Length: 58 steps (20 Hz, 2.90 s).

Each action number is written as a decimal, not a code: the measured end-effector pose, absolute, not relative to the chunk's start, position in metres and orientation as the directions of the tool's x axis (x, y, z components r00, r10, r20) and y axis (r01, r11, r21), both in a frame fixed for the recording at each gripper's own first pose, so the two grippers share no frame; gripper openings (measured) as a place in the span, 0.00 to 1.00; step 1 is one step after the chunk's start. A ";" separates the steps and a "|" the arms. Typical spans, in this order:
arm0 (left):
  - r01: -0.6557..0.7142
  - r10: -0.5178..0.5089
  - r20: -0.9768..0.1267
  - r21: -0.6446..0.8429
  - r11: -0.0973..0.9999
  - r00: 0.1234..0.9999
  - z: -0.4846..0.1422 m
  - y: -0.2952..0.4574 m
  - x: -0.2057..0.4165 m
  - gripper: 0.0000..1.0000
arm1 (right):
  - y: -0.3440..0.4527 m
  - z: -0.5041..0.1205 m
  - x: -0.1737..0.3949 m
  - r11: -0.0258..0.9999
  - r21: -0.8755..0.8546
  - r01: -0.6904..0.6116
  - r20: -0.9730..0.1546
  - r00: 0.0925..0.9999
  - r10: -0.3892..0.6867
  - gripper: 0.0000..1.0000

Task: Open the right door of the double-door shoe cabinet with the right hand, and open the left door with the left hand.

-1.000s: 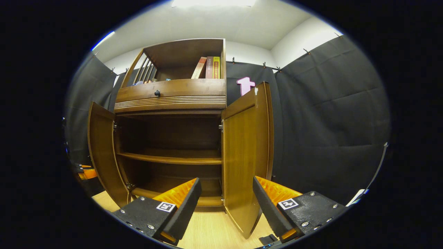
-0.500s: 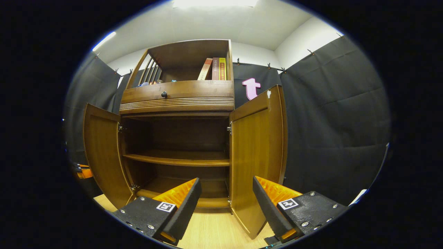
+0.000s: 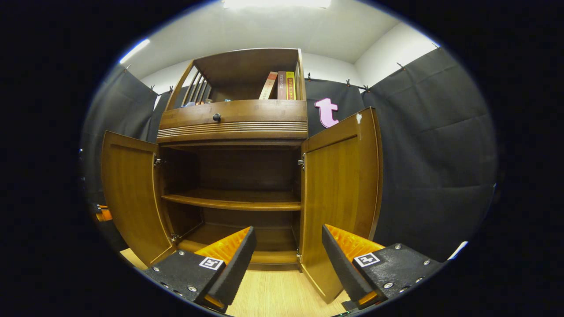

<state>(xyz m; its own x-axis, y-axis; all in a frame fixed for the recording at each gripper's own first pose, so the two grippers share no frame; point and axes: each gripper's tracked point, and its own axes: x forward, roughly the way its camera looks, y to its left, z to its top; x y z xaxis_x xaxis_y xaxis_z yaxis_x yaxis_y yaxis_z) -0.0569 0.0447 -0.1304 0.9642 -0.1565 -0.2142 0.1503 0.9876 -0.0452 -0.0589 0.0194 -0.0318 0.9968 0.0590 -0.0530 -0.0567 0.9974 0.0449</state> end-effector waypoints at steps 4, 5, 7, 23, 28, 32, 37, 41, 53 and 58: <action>0.164 -0.175 -0.208 -0.068 0.984 0.962 -0.130 0.055 -0.057 0.22 | 0.031 -0.032 -0.057 0.997 0.043 -0.066 -0.056 0.996 0.068 0.92; 0.160 -0.170 -0.210 -0.063 0.985 0.963 -0.130 0.059 -0.056 0.22 | 0.034 -0.032 -0.056 0.997 0.042 -0.068 -0.057 0.996 0.070 0.92; 0.141 -0.150 -0.213 -0.054 0.988 0.966 -0.131 0.068 -0.054 0.22 | 0.040 -0.034 -0.055 0.997 0.040 -0.073 -0.061 0.995 0.076 0.92; 0.153 -0.171 -0.209 -0.097 0.983 0.963 -0.131 0.089 -0.048 0.11 | 0.088 -0.040 -0.039 0.991 0.045 -0.128 -0.076 0.988 0.131 0.92; 0.102 -0.105 -0.198 -0.025 0.994 0.975 -0.112 0.099 -0.058 0.11 | 0.091 -0.036 -0.040 0.988 0.042 -0.147 -0.072 0.986 0.150 0.92; 0.084 -0.090 -0.144 -0.045 0.995 0.986 -0.075 0.089 -0.096 0.10 | 0.091 -0.037 -0.039 0.984 0.071 -0.162 -0.065 0.984 0.166 0.92; 0.084 -0.091 -0.131 -0.063 0.994 0.987 -0.046 0.065 -0.110 0.07 | 0.087 -0.040 -0.036 0.980 0.087 -0.176 -0.069 0.981 0.183 0.92; 0.102 -0.107 -0.130 -0.041 0.994 0.986 -0.032 0.031 -0.107 0.07 | 0.073 -0.035 -0.040 0.980 0.089 -0.176 -0.061 0.981 0.182 0.92; 0.168 -0.169 0.028 0.034 0.985 0.985 0.034 -0.073 -0.071 0.38 | 0.038 -0.033 -0.038 0.986 0.082 -0.147 -0.073 0.985 0.153 0.92; 0.157 -0.158 -0.027 -0.033 0.987 0.987 0.021 -0.092 -0.050 0.52 | 0.037 -0.021 -0.034 0.984 0.087 -0.155 -0.052 0.986 0.160 0.92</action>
<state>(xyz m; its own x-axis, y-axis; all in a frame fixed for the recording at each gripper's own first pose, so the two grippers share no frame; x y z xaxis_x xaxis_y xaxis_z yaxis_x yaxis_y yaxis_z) -0.0496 -0.0916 0.0209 0.9871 -0.1580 -0.0270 0.1571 0.9870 -0.0328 -0.0341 0.0372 -0.0207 0.9858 0.1596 -0.0515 -0.1548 0.9841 0.0868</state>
